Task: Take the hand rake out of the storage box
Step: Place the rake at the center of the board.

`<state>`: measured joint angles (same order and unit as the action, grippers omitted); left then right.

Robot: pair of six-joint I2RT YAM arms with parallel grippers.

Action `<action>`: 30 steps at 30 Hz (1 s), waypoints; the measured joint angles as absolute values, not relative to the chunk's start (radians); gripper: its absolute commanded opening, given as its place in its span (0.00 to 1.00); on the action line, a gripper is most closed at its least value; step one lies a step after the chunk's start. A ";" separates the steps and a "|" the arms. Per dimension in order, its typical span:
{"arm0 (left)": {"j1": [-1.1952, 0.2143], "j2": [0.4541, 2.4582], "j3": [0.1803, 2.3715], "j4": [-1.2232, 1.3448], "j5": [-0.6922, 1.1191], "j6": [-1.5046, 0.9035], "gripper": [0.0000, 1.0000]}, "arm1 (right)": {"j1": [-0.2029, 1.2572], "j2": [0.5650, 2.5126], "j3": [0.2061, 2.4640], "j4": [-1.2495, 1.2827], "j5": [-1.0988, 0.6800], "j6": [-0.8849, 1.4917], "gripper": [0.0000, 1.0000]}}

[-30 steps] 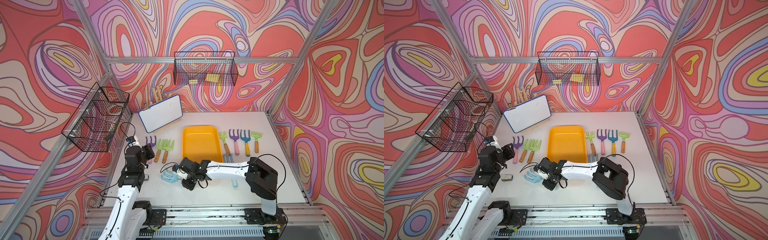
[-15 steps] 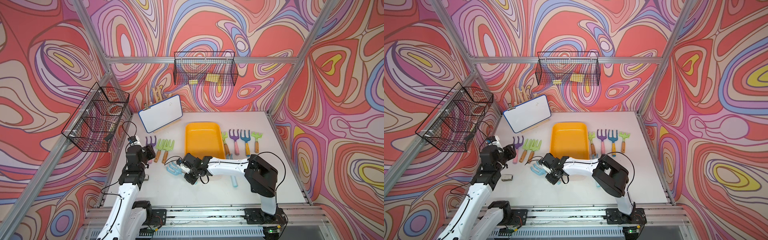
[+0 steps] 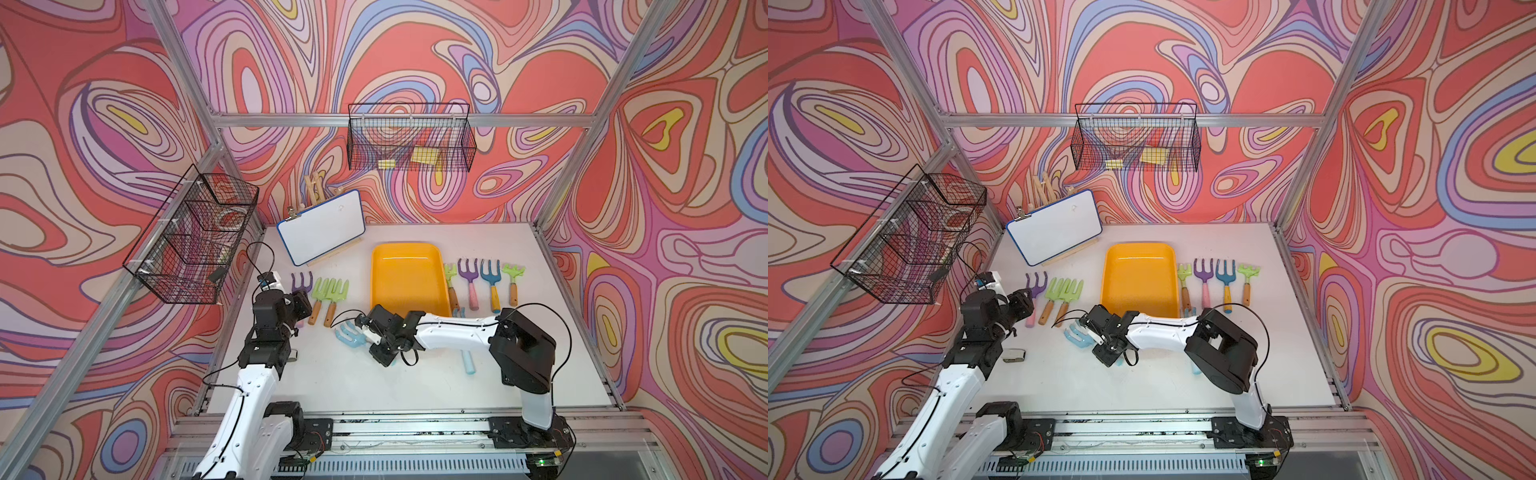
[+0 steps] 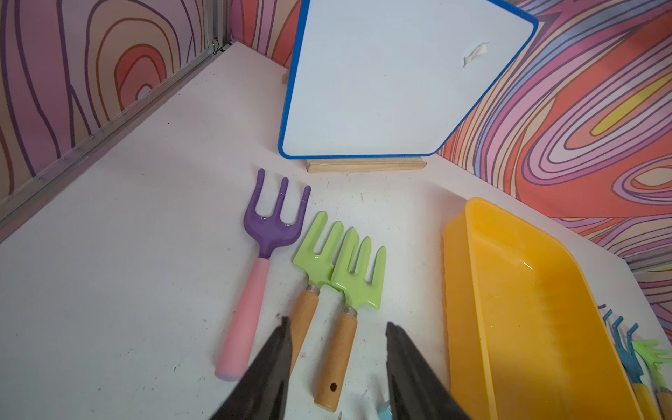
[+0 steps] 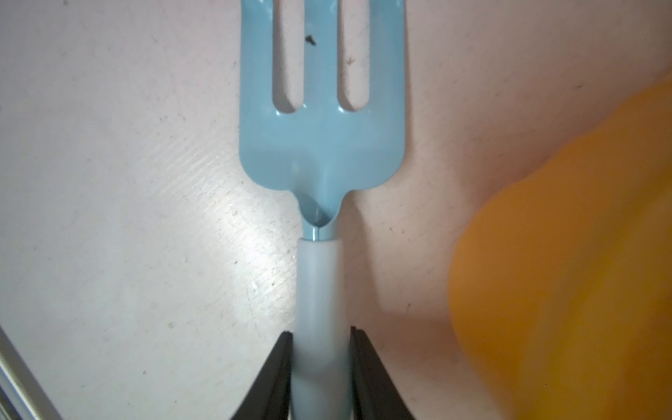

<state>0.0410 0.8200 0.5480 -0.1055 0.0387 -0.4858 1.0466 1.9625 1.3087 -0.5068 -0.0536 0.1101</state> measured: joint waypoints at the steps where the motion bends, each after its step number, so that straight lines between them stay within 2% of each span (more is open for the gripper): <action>1: 0.041 0.821 0.548 -0.105 0.039 -0.485 0.48 | 1.047 1.963 1.309 -0.504 -0.054 0.110 0.44; 9: 0.041 0.847 0.548 -0.104 0.039 -0.478 0.51 | 1.046 1.925 1.275 -0.481 -0.079 0.112 0.68; 12: 0.041 0.873 0.552 -0.102 0.039 -0.471 0.48 | 1.046 1.857 1.243 -0.480 -0.082 0.116 0.73; 13: 0.041 0.883 0.554 -0.099 0.039 -0.469 0.47 | 1.046 1.820 1.230 -0.477 -0.081 0.117 0.77; 14: 0.041 0.894 0.558 -0.094 0.039 -0.466 0.48 | 1.046 1.777 1.217 -0.475 -0.077 0.117 0.92; 15: 0.041 0.903 0.561 -0.088 0.036 -0.463 0.49 | 1.046 1.736 1.207 -0.471 -0.069 0.119 0.98; 20: 0.041 0.950 0.572 -0.038 -0.016 -0.424 0.59 | 1.046 1.517 1.196 -0.448 0.022 0.125 0.98; 24: 0.041 0.995 0.572 0.002 -0.059 -0.364 0.64 | 1.026 1.402 1.196 -0.441 0.108 0.125 0.98; 30: 0.041 1.036 0.548 0.125 -0.047 -0.257 0.69 | 0.857 1.272 1.171 -0.413 0.180 0.124 0.98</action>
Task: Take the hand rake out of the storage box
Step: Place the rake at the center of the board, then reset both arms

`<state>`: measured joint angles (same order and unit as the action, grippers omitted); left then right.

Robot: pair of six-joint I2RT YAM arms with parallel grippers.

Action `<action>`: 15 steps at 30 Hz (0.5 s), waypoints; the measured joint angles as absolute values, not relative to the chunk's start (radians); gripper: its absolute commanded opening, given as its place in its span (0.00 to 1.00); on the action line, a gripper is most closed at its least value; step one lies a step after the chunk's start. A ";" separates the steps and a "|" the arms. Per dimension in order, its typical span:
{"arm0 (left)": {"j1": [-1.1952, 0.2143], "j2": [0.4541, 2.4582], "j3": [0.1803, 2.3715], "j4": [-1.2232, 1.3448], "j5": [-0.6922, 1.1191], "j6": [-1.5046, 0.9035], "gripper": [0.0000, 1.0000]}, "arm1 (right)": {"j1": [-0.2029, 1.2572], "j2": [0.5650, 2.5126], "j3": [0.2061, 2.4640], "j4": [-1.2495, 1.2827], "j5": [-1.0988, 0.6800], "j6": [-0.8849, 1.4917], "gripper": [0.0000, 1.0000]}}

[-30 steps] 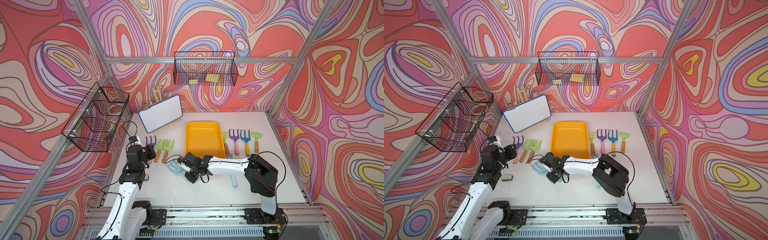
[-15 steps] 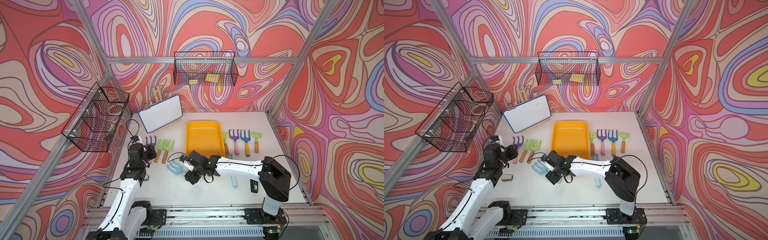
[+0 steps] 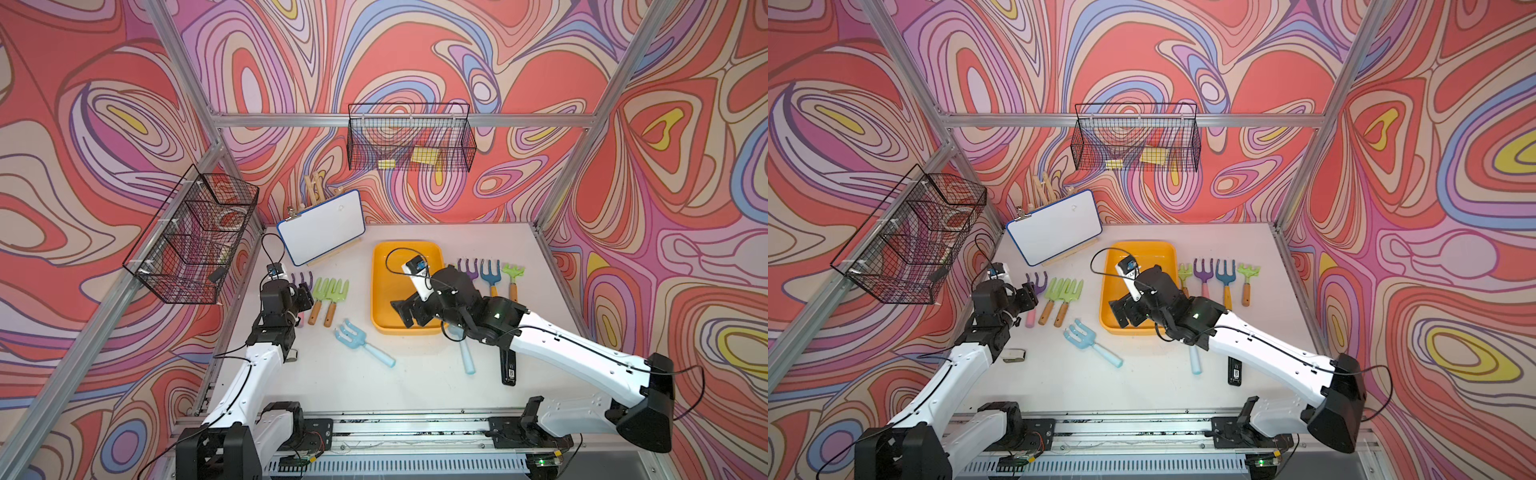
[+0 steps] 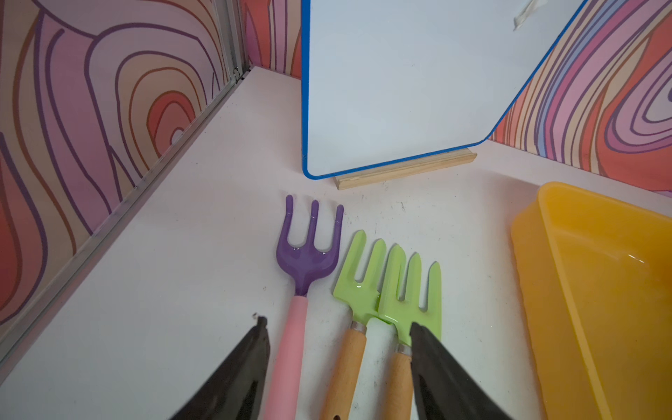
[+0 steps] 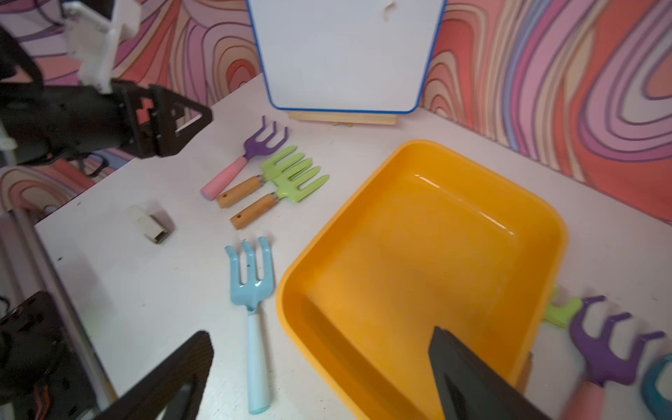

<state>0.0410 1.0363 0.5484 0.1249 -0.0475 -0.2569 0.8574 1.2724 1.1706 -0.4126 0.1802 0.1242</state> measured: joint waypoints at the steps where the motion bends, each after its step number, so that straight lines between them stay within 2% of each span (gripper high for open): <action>1: 0.041 1.042 0.524 0.176 -0.043 -0.237 0.70 | 0.812 1.250 1.157 -0.397 0.184 0.119 0.98; 9: 0.041 1.177 0.317 0.484 -0.040 -0.131 0.71 | 0.477 1.189 1.053 -0.216 0.207 0.071 0.98; 12: 0.041 1.236 0.315 0.572 -0.038 -0.120 0.81 | 0.350 1.214 0.962 -0.078 0.198 0.051 0.98; 13: 0.041 1.257 0.309 0.620 -0.036 -0.119 0.98 | 0.315 1.233 0.927 -0.030 0.200 0.040 0.98; 15: 0.041 1.301 0.283 0.734 -0.018 -0.104 0.99 | 0.262 1.286 0.863 0.051 0.202 0.023 0.98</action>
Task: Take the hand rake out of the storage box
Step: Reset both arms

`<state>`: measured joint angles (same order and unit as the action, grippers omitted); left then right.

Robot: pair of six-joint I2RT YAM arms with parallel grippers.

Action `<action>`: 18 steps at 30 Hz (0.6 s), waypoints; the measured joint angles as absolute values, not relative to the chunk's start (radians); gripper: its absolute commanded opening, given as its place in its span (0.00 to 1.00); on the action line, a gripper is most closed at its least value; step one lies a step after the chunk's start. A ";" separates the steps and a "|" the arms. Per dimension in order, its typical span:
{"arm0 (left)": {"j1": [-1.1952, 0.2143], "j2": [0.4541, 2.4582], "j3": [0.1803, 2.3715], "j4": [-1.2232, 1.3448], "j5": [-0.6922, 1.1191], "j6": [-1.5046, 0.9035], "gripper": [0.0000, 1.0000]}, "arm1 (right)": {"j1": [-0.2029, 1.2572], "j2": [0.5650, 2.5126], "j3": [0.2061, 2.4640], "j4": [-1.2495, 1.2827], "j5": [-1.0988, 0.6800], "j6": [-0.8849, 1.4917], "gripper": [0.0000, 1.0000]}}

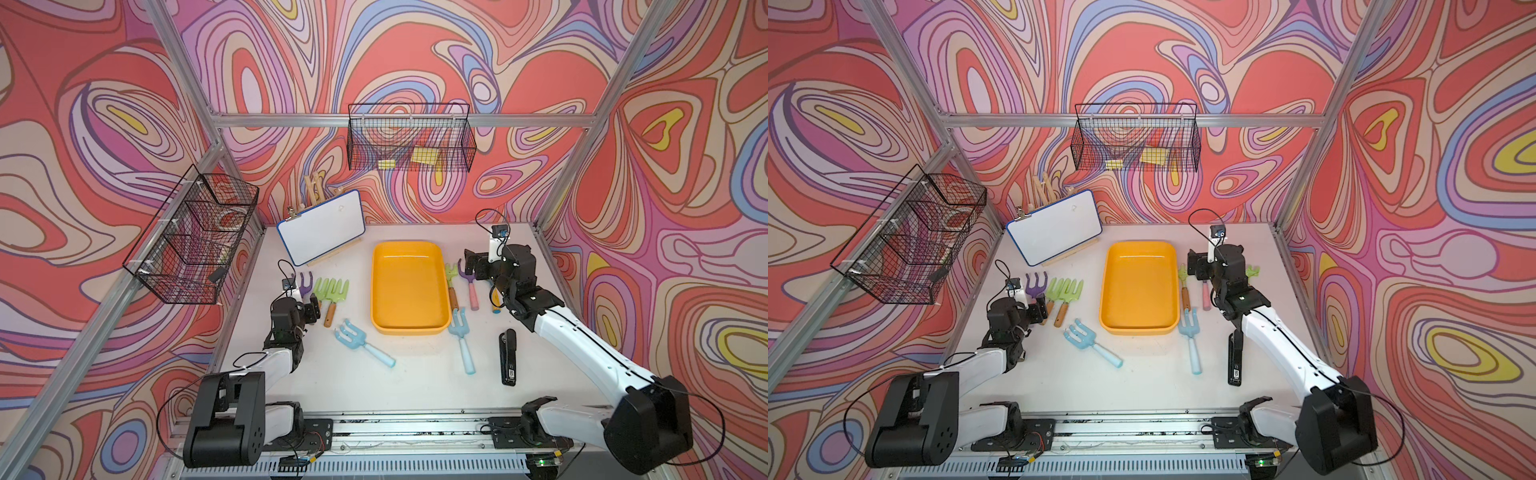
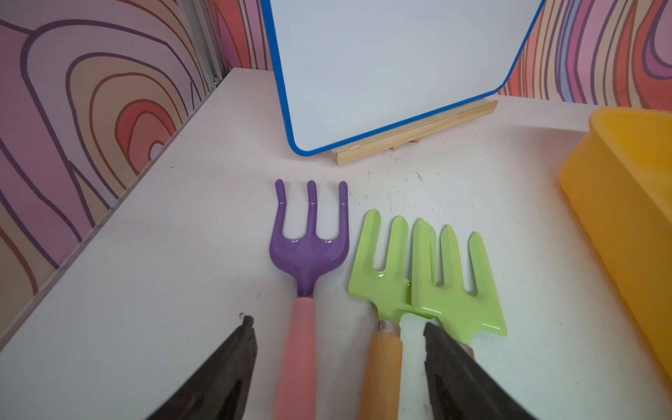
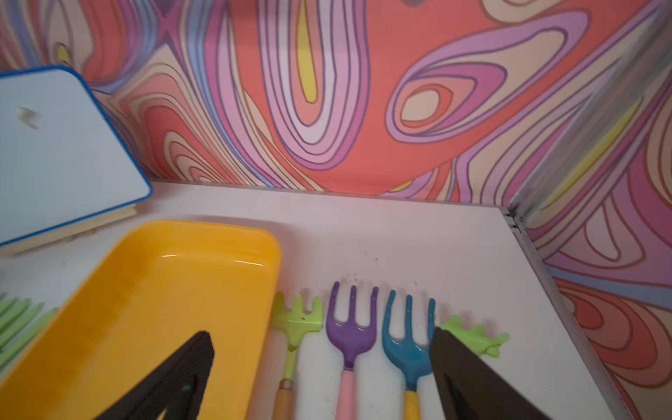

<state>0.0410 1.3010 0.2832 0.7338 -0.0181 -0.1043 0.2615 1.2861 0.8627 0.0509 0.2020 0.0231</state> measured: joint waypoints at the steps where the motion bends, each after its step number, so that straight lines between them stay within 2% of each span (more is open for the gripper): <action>1: 0.041 1.324 0.270 0.781 -0.009 -0.101 0.99 | 0.241 1.314 0.833 0.085 0.203 0.017 0.98; 9: 0.041 1.528 0.215 1.067 0.015 -0.085 0.99 | 0.060 1.498 0.580 0.440 0.173 0.004 0.98; 11: 0.041 1.533 0.216 1.071 0.022 -0.085 0.99 | 0.023 1.571 0.521 0.588 0.155 0.013 0.98; 14: 0.041 1.530 0.237 1.071 0.033 -0.079 0.99 | -0.007 1.671 0.510 0.667 0.102 0.022 0.98; 18: 0.041 1.530 0.248 1.076 0.035 -0.078 0.99 | -0.015 1.681 0.510 0.753 0.059 0.028 0.98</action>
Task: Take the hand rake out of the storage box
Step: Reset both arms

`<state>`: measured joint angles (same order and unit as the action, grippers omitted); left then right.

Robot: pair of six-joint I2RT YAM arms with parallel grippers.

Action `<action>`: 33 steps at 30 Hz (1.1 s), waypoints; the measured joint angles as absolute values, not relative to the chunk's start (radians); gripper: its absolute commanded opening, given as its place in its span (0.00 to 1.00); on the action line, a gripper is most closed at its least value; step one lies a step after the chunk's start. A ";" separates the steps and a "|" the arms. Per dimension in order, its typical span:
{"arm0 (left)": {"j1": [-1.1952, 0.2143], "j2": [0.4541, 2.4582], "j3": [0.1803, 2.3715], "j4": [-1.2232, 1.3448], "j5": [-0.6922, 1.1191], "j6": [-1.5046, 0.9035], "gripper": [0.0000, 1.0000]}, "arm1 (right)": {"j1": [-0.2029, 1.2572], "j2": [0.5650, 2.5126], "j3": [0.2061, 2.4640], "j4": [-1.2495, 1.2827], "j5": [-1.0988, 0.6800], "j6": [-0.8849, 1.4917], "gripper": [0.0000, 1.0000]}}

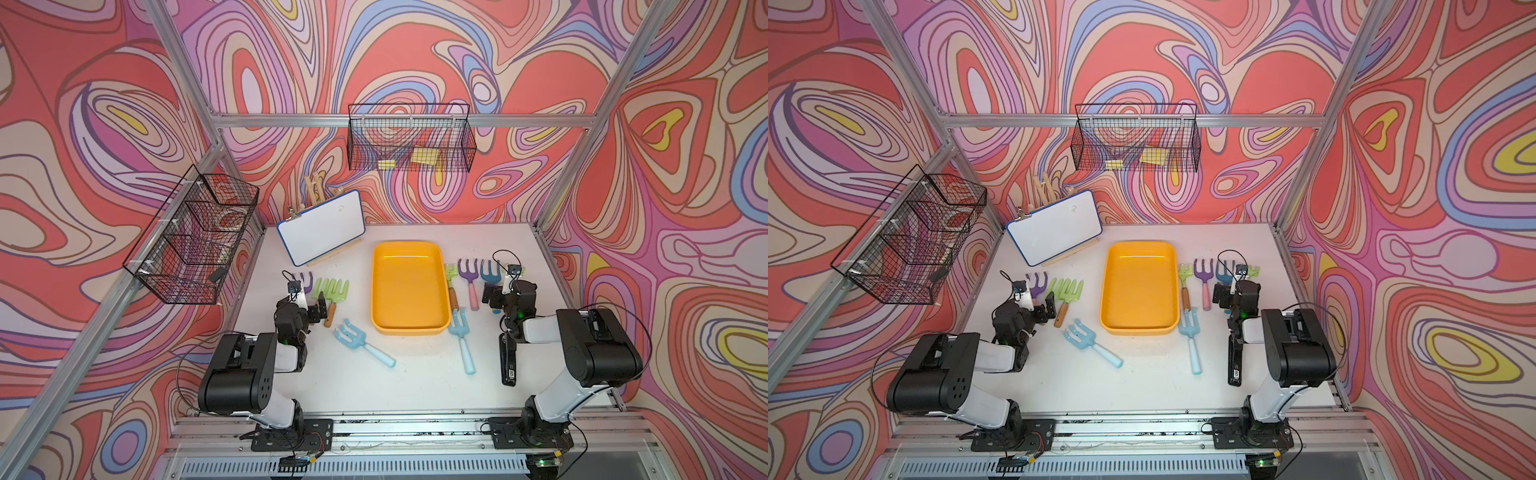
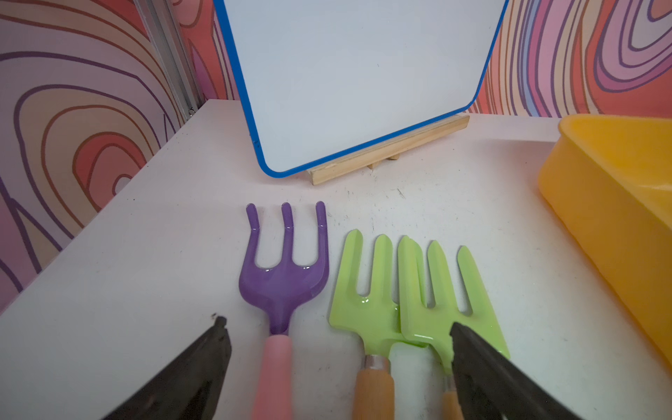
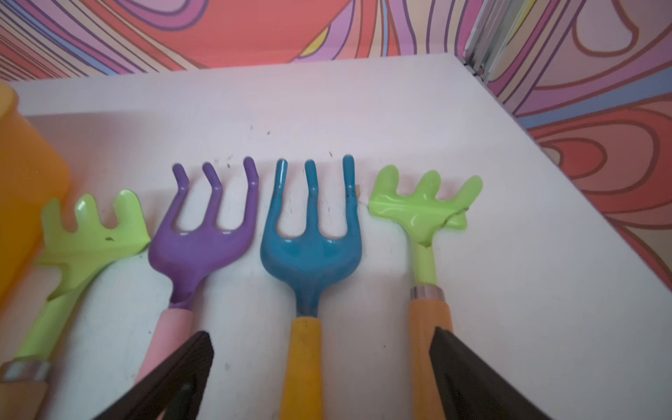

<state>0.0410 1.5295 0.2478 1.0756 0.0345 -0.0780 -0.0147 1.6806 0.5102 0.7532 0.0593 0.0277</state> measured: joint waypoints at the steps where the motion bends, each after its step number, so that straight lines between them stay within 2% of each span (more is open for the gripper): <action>1: 0.041 1.530 0.248 1.076 0.035 -0.078 0.99 | -0.015 1.680 0.510 0.774 0.054 0.028 0.99; 11: 0.038 1.530 0.378 0.930 0.072 -0.051 0.99 | -0.015 1.681 0.483 0.902 0.036 0.028 0.98; 33: 0.016 1.530 0.379 0.878 0.087 -0.018 0.99 | -0.015 1.681 0.483 0.913 0.036 0.028 0.98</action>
<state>0.0162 1.5299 0.3786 0.8783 0.0868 -0.0181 -0.0147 1.6806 0.4831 0.9134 0.0360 0.0277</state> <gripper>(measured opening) 0.994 0.983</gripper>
